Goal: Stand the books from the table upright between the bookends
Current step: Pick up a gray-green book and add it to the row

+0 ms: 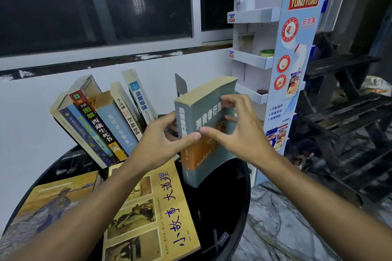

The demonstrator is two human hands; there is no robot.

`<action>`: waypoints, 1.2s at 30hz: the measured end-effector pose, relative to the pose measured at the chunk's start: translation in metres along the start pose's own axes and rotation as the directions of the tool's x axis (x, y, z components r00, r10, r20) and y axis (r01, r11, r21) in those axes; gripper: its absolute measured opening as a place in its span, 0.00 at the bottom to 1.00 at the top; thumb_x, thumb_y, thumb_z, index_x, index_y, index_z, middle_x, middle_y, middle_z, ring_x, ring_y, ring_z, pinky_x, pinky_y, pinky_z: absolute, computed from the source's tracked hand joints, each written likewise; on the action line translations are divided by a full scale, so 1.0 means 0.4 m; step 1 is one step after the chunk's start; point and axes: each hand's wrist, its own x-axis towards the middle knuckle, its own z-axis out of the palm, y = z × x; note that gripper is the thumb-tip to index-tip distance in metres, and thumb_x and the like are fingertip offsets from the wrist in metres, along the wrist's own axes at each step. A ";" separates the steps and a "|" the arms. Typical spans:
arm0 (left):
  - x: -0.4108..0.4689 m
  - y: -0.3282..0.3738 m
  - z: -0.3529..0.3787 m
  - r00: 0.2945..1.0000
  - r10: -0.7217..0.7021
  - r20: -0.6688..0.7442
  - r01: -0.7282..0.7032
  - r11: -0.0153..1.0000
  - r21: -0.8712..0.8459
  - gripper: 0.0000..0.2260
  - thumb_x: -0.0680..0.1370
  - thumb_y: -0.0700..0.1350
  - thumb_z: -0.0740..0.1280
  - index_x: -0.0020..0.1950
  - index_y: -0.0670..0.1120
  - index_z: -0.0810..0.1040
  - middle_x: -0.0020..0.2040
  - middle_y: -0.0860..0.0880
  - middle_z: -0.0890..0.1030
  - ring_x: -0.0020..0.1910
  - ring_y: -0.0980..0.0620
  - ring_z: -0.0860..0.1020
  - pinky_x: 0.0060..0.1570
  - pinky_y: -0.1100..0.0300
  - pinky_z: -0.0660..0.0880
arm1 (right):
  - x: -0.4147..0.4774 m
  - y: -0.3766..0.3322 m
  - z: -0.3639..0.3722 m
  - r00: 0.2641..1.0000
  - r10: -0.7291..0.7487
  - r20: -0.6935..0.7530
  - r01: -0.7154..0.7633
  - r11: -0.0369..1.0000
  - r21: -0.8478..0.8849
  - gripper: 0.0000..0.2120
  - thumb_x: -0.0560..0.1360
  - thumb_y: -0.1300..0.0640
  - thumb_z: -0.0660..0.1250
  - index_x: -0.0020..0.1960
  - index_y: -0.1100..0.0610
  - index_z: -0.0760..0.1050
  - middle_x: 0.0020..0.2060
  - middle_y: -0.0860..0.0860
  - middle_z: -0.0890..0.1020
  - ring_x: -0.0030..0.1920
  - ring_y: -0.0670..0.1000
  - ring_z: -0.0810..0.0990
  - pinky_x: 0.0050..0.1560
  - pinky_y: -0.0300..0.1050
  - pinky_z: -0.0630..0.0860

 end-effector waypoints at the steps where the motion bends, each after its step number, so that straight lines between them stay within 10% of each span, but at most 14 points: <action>1: -0.006 -0.001 0.003 1.000 0.008 0.017 -0.008 1.000 -0.008 0.19 0.74 0.48 0.75 0.65 0.53 0.79 0.58 0.54 0.84 0.56 0.50 0.82 0.54 0.44 0.81 | -0.007 -0.012 0.003 1.000 0.012 0.024 -0.012 1.000 0.011 0.45 0.63 0.31 0.73 0.72 0.53 0.66 0.63 0.45 0.68 0.67 0.42 0.70 0.65 0.46 0.76; 7: -0.051 -0.013 0.022 0.987 0.029 0.158 -0.028 1.000 -0.014 0.32 0.74 0.43 0.77 0.75 0.54 0.70 0.69 0.56 0.72 0.59 0.52 0.78 0.43 0.54 0.82 | -0.019 -0.068 -0.002 0.998 0.045 0.054 -0.047 0.999 0.022 0.49 0.62 0.30 0.75 0.75 0.50 0.63 0.66 0.43 0.68 0.68 0.40 0.70 0.62 0.44 0.79; 14: -0.079 -0.022 0.053 0.988 -0.037 0.150 0.003 0.976 0.217 0.33 0.73 0.53 0.77 0.75 0.58 0.67 0.55 0.63 0.82 0.54 0.61 0.80 0.52 0.52 0.82 | -0.028 -0.103 -0.022 0.998 0.021 0.061 -0.015 0.994 -0.108 0.40 0.65 0.31 0.75 0.71 0.44 0.65 0.64 0.38 0.71 0.62 0.35 0.71 0.60 0.33 0.72; 19: -0.099 -0.003 0.123 0.999 0.027 0.032 -0.034 0.972 0.234 0.39 0.73 0.54 0.76 0.79 0.55 0.61 0.62 0.62 0.81 0.61 0.69 0.75 0.55 0.78 0.69 | -0.016 -0.122 -0.024 0.998 0.029 0.047 -0.023 0.993 -0.120 0.35 0.67 0.34 0.75 0.68 0.46 0.69 0.60 0.43 0.77 0.60 0.42 0.76 0.57 0.39 0.76; 29: -0.110 -0.004 0.211 0.990 0.094 -0.108 -0.074 0.982 0.176 0.43 0.75 0.49 0.76 0.82 0.56 0.53 0.78 0.61 0.65 0.73 0.59 0.70 0.65 0.49 0.76 | 0.008 -0.139 -0.042 0.995 0.097 -0.037 -0.103 0.943 -0.315 0.25 0.72 0.38 0.72 0.60 0.53 0.75 0.47 0.49 0.84 0.46 0.50 0.83 0.44 0.51 0.82; 36: -0.107 -0.009 0.240 0.989 0.064 -0.133 -0.044 0.987 0.152 0.42 0.76 0.47 0.75 0.82 0.56 0.53 0.77 0.58 0.64 0.72 0.56 0.70 0.69 0.66 0.68 | 0.019 -0.141 -0.050 0.994 0.098 -0.039 -0.105 0.900 -0.423 0.16 0.73 0.41 0.68 0.45 0.55 0.77 0.33 0.49 0.82 0.33 0.48 0.80 0.33 0.48 0.80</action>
